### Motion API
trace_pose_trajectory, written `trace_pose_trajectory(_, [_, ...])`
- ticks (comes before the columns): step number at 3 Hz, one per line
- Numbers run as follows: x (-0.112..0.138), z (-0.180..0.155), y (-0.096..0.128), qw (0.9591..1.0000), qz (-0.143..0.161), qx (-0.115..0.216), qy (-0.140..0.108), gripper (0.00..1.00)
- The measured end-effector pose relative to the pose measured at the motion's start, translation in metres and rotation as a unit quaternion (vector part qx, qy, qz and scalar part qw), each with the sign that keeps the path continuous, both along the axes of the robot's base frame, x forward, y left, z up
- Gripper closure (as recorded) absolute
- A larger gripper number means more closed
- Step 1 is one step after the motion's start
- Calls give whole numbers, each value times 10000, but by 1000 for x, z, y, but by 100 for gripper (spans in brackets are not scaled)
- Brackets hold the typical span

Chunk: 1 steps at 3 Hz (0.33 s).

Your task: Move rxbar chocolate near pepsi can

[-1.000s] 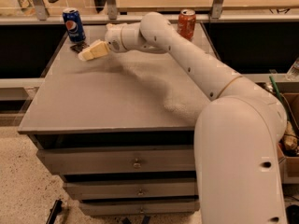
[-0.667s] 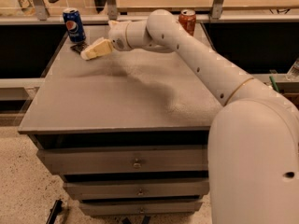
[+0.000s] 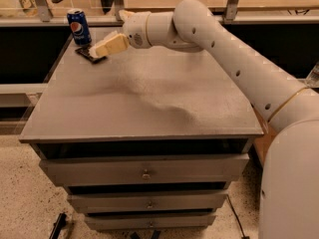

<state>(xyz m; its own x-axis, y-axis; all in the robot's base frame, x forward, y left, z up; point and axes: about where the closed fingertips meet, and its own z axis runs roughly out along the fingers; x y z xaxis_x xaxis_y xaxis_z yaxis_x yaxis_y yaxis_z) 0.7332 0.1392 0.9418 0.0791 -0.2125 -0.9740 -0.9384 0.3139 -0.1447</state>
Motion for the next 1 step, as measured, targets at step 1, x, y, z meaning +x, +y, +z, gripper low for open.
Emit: trace_pose_trajectory(1, [0, 0, 0, 10000, 1, 0, 0, 0])
